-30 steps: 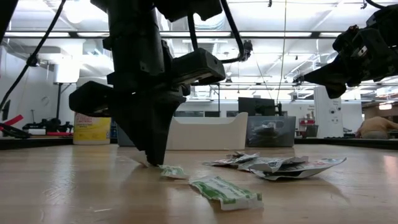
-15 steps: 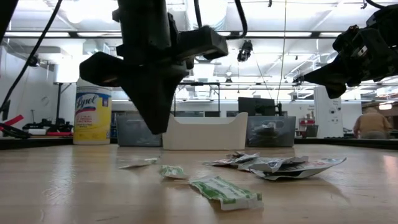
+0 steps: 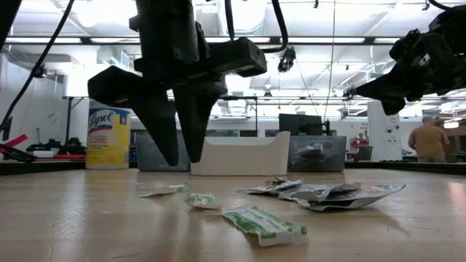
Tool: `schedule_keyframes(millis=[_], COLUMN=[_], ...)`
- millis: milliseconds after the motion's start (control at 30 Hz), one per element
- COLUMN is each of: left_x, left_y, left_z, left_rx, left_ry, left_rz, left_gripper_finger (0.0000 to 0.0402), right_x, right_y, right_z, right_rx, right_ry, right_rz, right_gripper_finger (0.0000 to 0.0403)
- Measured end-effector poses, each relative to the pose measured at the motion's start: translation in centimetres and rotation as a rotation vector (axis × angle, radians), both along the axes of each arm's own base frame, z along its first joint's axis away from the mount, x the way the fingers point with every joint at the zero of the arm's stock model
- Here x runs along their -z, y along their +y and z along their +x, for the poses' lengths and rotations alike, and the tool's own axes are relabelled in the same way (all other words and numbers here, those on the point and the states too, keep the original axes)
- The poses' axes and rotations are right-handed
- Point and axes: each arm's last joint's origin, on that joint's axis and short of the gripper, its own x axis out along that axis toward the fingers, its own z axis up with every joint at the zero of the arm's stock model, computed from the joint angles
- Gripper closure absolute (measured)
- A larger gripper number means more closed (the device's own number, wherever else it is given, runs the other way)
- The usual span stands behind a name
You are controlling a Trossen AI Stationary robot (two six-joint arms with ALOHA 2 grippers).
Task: Pick & Place First Aid Supplies
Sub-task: Put the green bandage pack into the left black bin
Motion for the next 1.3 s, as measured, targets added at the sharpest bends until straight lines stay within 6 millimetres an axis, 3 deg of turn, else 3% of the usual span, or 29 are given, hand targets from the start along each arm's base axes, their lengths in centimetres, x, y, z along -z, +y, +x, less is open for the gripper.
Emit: schedule_keyframes(millis=[167,467,600,900,1133,1300], left_x=[0.9,4.0,4.7,5.2,2.4,-4.0], left_y=[0.1,0.3,0.5,0.6,0.9,2.7], left_z=[-0.2,-0.9,-1.4,-1.8,-1.4,-2.2], left_rx=[-0.005,-0.082,-0.101,-0.043,0.084,0.066], left_ry=[0.007,-0.039,-0.009,0.000,-0.071,-0.158], left_rz=[0.001,-0.070,-0.070,-0.007,0.117,0.345], left_gripper_finger=[0.0261,0.0268,0.0294,0.0395,0.0401,0.0401], right_x=[0.0,0.0,0.0,0.0,0.0,0.0], right_y=[0.0,0.0,0.0,0.0,0.0,0.0], right_z=[0.0,0.0,0.0,0.0,0.0,0.0], right_rx=[0.000,-0.001,0.000,0.000,-0.001,0.000], right_ry=[0.000,0.000,0.001,0.000,0.001,0.002], right_rz=[0.000,0.000,0.000,0.000,-0.004,-0.007], right_gripper_finger=[0.0394,0.0394,0.0394,0.0394,0.0394,0.0394])
